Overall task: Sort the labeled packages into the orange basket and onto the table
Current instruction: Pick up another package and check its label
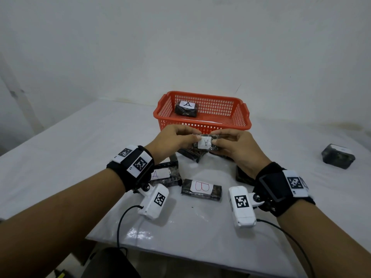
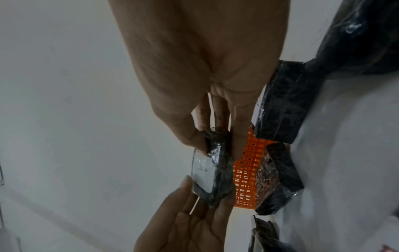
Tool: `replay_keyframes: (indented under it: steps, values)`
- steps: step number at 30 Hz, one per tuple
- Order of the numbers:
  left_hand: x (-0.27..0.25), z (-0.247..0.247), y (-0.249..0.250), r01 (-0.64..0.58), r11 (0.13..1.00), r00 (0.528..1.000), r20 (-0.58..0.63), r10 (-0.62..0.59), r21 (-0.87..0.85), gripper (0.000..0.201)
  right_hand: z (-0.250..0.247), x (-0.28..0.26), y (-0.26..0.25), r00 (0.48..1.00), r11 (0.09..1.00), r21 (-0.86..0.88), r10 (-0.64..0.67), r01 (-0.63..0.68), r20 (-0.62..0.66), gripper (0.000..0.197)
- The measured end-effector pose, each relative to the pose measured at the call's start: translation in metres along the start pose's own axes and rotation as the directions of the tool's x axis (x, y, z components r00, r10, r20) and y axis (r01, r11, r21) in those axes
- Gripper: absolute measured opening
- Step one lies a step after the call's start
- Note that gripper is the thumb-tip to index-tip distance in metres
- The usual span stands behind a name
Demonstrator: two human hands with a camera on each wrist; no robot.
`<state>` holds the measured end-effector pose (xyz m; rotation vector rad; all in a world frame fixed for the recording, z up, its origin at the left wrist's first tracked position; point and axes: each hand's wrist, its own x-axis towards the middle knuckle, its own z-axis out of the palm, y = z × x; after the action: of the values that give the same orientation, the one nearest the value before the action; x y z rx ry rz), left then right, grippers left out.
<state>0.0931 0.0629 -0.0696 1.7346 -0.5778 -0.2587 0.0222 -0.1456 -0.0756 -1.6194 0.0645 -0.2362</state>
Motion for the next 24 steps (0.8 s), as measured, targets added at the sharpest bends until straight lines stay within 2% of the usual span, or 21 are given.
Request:
replay_keyframes:
  steps: [5, 11, 14, 17, 24]
  values:
    - [-0.0012, 0.0002, 0.0023, -0.015, 0.999, 1.0, -0.005, 0.015, 0.034, 0.017, 0.0, 0.0006, -0.0004, 1.0, 1.0, 0.018, 0.021, -0.021, 0.009, 0.017]
    - [-0.0025, 0.001, 0.0018, -0.014, 1.0, 1.0, 0.011, 0.014, -0.003, 0.021, 0.001, -0.0003, -0.0019, 0.998, 0.999, -0.027, -0.04, 0.039, -0.039, 0.013]
    - [-0.0026, 0.0003, 0.0015, -0.026, 0.999, 0.999, -0.024, 0.026, -0.03, 0.019, 0.0014, -0.0039, -0.0034, 1.0, 0.999, 0.052, -0.015, 0.013, 0.023, 0.019]
    - [-0.0021, -0.0005, 0.0017, -0.031, 0.999, 0.999, -0.043, 0.031, -0.007, 0.017, 0.0014, -0.0061, -0.0013, 0.998, 0.999, 0.004, -0.042, 0.042, 0.051, 0.026]
    - [-0.0022, -0.0001, 0.0007, -0.031, 0.999, 0.999, -0.035, 0.03, -0.04, 0.019, -0.0014, -0.0049, -0.0026, 0.996, 0.996, -0.049, -0.07, 0.073, 0.056, 0.029]
